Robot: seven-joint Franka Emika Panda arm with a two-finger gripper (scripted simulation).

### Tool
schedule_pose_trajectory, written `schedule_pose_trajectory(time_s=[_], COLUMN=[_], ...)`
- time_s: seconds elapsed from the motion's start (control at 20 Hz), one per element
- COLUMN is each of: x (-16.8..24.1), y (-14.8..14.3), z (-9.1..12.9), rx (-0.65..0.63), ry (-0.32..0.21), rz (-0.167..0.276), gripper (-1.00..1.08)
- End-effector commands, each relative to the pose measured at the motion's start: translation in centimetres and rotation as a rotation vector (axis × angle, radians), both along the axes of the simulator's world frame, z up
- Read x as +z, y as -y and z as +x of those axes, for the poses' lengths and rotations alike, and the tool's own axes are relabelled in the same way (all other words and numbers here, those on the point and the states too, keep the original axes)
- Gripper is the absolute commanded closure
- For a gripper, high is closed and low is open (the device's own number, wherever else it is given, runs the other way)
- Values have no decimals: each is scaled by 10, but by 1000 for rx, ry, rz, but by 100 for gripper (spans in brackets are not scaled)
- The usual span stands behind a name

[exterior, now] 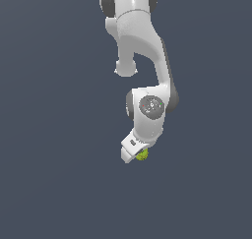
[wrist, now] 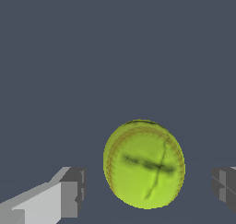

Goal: Pick up the object and move it to a goal position.

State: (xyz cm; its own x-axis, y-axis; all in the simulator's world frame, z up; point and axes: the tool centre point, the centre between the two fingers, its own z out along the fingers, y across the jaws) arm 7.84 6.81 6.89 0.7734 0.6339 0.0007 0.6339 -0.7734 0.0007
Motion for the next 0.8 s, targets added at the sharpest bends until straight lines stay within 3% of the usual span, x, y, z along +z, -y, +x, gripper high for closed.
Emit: schedule_pose_trajectory(time_s=[0.0, 0.4, 0.45, 0.75], x=[-15, -27, -27, -27], y=[0, 0, 0, 0], z=[-1, 1, 1, 1], rx=[2, 2, 2, 2], ry=[-1, -1, -1, -1], rz=[0, 0, 0, 0], gripper=[-92, -92, 108, 108])
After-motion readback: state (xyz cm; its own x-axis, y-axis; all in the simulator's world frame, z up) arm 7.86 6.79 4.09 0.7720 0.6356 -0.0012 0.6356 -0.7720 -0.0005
